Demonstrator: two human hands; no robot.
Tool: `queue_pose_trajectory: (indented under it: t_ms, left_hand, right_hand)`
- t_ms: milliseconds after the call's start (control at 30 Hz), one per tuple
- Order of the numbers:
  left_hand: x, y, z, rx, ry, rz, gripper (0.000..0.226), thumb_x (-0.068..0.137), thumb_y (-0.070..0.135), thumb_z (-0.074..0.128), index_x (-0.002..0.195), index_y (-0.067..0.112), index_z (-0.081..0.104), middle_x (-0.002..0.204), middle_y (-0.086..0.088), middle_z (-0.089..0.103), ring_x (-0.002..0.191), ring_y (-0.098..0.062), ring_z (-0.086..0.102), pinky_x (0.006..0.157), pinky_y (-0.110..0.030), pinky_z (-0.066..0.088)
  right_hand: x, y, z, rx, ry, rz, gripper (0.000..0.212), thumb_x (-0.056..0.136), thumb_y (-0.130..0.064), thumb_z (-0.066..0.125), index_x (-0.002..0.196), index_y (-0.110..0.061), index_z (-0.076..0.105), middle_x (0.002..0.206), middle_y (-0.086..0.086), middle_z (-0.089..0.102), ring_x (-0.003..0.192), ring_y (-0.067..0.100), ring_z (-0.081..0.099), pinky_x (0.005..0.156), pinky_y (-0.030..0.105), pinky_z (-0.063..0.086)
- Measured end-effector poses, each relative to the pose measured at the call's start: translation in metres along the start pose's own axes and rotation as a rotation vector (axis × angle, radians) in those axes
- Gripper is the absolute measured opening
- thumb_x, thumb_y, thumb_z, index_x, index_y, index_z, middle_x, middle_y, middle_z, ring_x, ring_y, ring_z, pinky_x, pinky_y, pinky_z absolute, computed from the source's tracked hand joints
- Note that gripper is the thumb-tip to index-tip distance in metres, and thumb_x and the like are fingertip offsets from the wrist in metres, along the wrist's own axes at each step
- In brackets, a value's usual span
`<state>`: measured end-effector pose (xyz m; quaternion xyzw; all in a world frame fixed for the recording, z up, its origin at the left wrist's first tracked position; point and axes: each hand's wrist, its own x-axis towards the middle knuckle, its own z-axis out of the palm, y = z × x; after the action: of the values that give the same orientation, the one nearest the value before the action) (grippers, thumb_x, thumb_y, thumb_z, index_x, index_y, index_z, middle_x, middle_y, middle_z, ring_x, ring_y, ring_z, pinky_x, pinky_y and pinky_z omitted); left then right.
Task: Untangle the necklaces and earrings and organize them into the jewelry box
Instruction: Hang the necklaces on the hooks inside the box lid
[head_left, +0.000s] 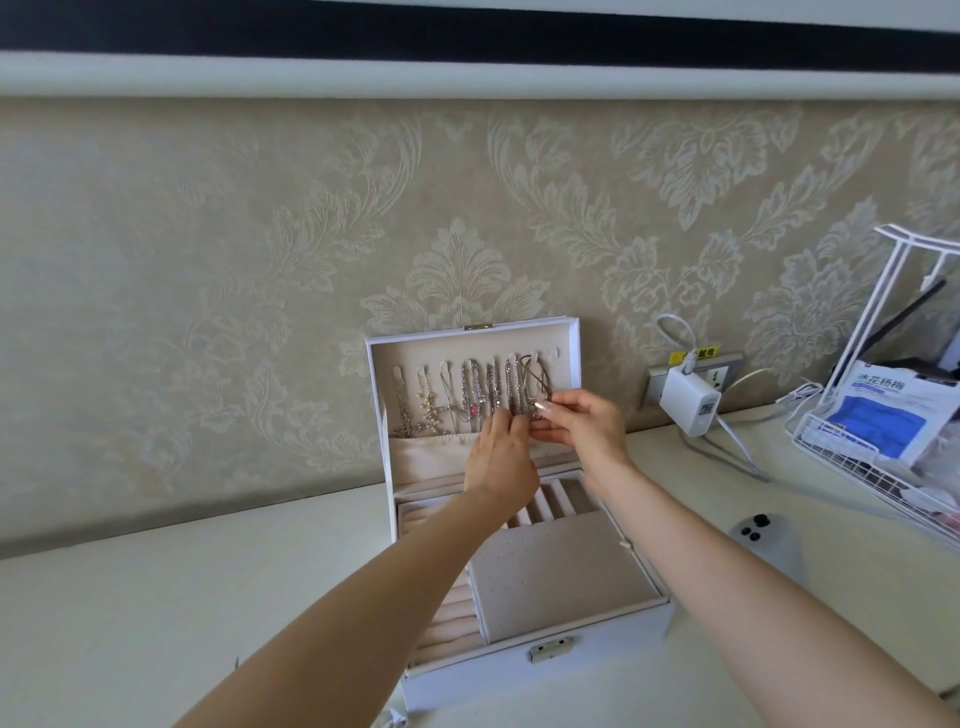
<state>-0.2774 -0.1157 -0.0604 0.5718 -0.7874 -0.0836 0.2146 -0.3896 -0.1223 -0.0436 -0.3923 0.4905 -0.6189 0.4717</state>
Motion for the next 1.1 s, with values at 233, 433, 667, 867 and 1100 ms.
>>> queue_pose_trajectory:
  t_ms: [233,433,667,867,1100]
  left_hand:
    - [-0.005,-0.004,-0.001,-0.115,-0.012,0.034,0.039,0.080,-0.004,0.045,0.118,0.003,0.046,0.121,-0.013,0.046,0.113,-0.026,0.045,0.096,-0.029,0.035]
    - [-0.003,-0.005,-0.004,-0.140,-0.006,0.050,0.032,0.079,-0.002,0.047,0.110,0.005,0.050,0.115,-0.010,0.048,0.106,-0.026,0.048,0.089,-0.029,0.039]
    - [-0.002,-0.004,-0.006,-0.131,-0.043,0.041,0.048,0.083,-0.003,0.045,0.129,0.008,0.040,0.124,-0.013,0.043,0.116,-0.028,0.041,0.097,-0.035,0.038]
    - [-0.002,-0.006,-0.001,-0.011,-0.050,0.045,0.051,0.086,0.006,0.049,0.135,0.010,0.039,0.128,-0.013,0.034,0.121,-0.028,0.032,0.106,-0.034,0.032]
    - [-0.027,-0.013,-0.012,-0.099,0.146,0.095,0.034,0.088,0.002,0.049,0.121,0.007,0.053,0.126,-0.007,0.043,0.118,-0.021,0.043,0.088,-0.028,0.046]
  right_hand:
    - [0.017,0.014,0.006,-0.146,0.106,-0.080,0.020,0.078,0.010,0.066,0.075,-0.008,0.058,0.083,0.018,0.065,0.069,0.028,0.068,0.069,0.039,0.059]
    - [0.013,0.015,-0.001,-1.009,0.100,-0.449,0.012,0.079,-0.003,0.063,0.081,-0.012,0.070,0.085,0.001,0.072,0.082,0.024,0.064,0.067,0.030,0.046]
    - [0.005,0.008,-0.006,-1.446,-0.045,-0.521,0.022,0.086,-0.021,0.049,0.096,-0.012,0.066,0.106,0.002,0.053,0.096,0.025,0.055,0.067,0.028,0.033]
    - [-0.005,0.013,-0.004,-1.359,0.127,-0.539,0.015,0.089,-0.022,0.055,0.095,-0.011,0.063,0.106,0.007,0.048,0.087,0.029,0.059,0.061,0.033,0.041]
    - [-0.031,0.021,-0.009,-1.216,0.123,-0.484,0.008,0.086,-0.019,0.058,0.093,-0.016,0.061,0.102,0.003,0.055,0.082,0.029,0.061,0.060,0.031,0.039]
